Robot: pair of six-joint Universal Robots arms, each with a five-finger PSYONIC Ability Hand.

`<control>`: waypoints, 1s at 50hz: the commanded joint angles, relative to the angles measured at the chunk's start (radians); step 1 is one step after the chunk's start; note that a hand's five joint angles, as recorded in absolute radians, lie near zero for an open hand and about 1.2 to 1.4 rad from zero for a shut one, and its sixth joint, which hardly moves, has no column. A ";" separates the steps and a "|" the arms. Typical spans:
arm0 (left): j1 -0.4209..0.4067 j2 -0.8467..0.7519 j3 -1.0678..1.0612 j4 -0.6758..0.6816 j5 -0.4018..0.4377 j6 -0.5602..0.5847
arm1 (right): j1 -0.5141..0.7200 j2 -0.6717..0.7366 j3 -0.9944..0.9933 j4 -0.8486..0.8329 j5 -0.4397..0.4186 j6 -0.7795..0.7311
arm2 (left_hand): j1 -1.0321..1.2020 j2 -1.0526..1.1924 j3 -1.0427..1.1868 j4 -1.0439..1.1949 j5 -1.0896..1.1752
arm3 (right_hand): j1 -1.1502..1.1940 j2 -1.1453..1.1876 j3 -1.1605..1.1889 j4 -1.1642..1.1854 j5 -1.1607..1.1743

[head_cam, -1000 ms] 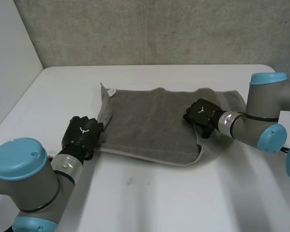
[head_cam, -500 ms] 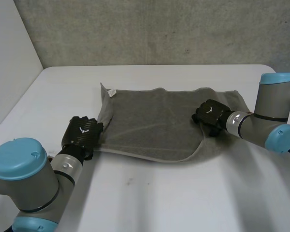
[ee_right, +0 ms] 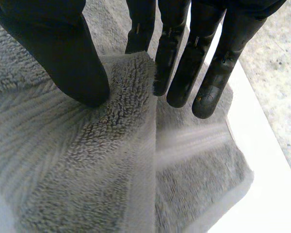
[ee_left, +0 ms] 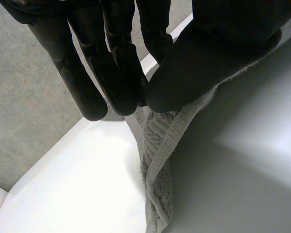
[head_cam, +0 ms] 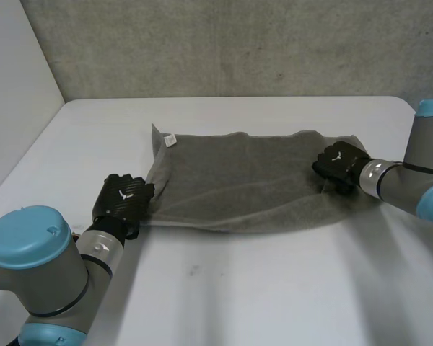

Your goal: Fold the towel.

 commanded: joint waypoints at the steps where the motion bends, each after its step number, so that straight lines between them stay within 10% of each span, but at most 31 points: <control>1: 0.001 0.000 0.000 0.000 -0.001 0.000 | -0.035 -0.024 0.040 0.002 0.007 0.000 | 0.192 0.178 0.180 0.179 0.182 | 0.063 -0.073 -0.084 -0.086 -0.049; 6: -0.001 0.000 -0.002 -0.002 -0.001 0.000 | -0.044 -0.031 0.068 0.004 0.005 -0.002 | 0.192 0.178 0.180 0.179 0.182 | 0.068 -0.067 -0.078 -0.080 -0.043; 11: -0.001 0.000 -0.002 -0.002 -0.001 0.000 | -0.065 -0.083 0.111 0.005 0.004 -0.014 | 0.192 0.178 0.180 0.179 0.182 | 0.580 0.444 0.433 0.431 0.468; 35: 0.004 -0.014 0.014 0.003 0.012 0.000 | -0.255 -0.551 0.788 -0.174 -0.001 0.121 | 0.192 0.178 0.180 0.179 0.182 | 0.581 0.445 0.435 0.433 0.470; 50: 0.043 -0.051 0.015 0.000 0.121 -0.001 | -0.263 -0.556 0.875 -0.334 -0.009 0.271 | 0.011 -0.003 -0.001 -0.003 0.000 | 0.581 0.445 0.435 0.433 0.470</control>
